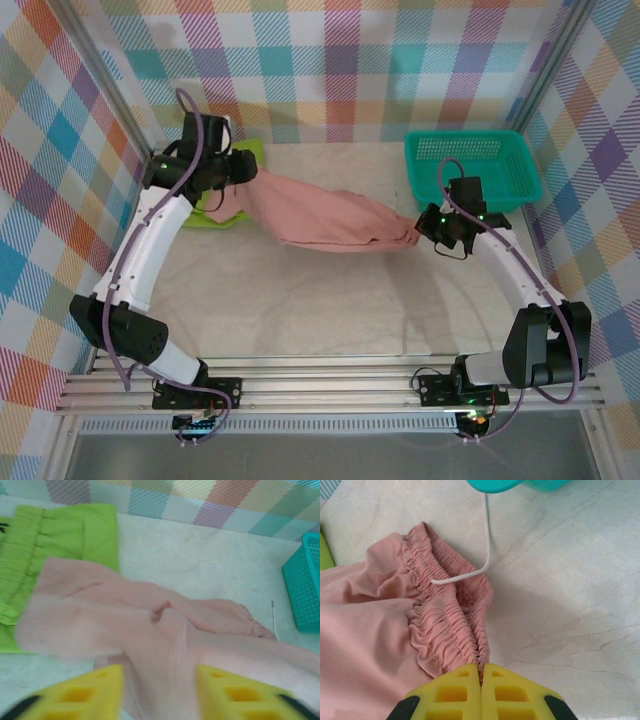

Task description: Fold and stack the shorts

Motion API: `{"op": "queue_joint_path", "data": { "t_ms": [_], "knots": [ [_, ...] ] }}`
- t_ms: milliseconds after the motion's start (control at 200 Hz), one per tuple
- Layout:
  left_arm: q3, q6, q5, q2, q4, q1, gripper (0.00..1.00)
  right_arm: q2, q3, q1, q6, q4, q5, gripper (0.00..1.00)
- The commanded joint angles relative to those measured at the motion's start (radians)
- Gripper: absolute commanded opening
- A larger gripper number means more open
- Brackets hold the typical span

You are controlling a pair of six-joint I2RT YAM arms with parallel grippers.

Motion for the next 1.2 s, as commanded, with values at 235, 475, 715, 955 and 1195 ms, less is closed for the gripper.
{"op": "queue_joint_path", "data": {
  "t_ms": [235,475,715,955,1195],
  "knots": [
    [-0.467,-0.132,0.27,-0.053,0.147,0.023,0.89,-0.041,-0.097,0.041,0.027,-0.017,0.063,0.0],
    [-0.828,-0.282,0.13,-0.17,0.242,0.023,0.85,-0.031,-0.112,0.05,0.038,0.005,0.055,0.0],
    [-1.008,-0.388,0.143,-0.398,0.204,0.012,0.76,-0.023,-0.125,0.051,0.036,0.013,0.06,0.0],
    [-1.207,-0.54,0.152,-0.581,0.202,-0.047,0.65,-0.008,-0.147,0.053,0.051,0.043,0.052,0.0],
    [-1.242,-0.557,0.142,-0.524,0.221,-0.106,0.63,-0.01,-0.144,0.052,0.044,0.037,0.057,0.0]
  ]
}}
